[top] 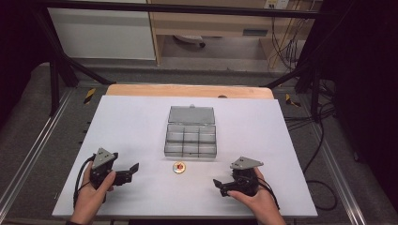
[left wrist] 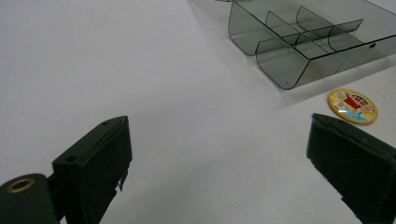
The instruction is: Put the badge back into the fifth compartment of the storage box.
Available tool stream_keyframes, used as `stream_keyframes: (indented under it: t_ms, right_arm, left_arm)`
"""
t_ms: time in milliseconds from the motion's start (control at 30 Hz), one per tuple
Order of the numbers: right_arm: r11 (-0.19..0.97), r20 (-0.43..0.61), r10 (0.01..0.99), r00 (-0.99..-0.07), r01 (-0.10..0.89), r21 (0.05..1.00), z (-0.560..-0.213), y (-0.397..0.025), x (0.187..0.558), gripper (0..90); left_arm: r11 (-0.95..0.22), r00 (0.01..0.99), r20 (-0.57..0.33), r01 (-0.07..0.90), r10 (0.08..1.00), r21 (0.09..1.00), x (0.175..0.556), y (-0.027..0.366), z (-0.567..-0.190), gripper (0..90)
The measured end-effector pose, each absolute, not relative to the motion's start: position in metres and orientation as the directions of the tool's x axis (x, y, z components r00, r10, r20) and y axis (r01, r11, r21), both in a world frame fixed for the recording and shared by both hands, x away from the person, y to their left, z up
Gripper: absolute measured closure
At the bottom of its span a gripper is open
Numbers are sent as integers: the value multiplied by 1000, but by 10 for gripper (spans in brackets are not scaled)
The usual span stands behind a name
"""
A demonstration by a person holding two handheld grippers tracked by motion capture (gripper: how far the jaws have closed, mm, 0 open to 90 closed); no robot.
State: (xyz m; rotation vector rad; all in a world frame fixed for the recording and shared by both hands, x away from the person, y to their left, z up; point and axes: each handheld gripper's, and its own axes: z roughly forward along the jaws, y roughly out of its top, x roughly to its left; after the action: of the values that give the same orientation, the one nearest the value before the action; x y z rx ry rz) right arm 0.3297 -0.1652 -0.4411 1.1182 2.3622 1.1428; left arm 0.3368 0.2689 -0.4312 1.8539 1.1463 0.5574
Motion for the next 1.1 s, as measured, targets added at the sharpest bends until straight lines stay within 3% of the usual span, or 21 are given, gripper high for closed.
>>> stream_keyframes:
  t_ms: [433, 800, 1100]
  right_arm:
    - [448, 68, 671, -738, 477, 756, -441, -117, 328, 53]
    - [500, 66, 610, -790, 448, 741, -446, -68, 347, 178]
    - [556, 10, 590, -807, 415, 720, -453, -35, 367, 336]
  left_arm:
    - [-212, 486, -61, 486, 872, 848, 338, 265, -431, 68]
    - [-210, 489, -65, 485, 870, 849, 338, 265, -431, 68]
    - [-215, 504, -65, 477, 861, 852, 338, 263, -430, 68]
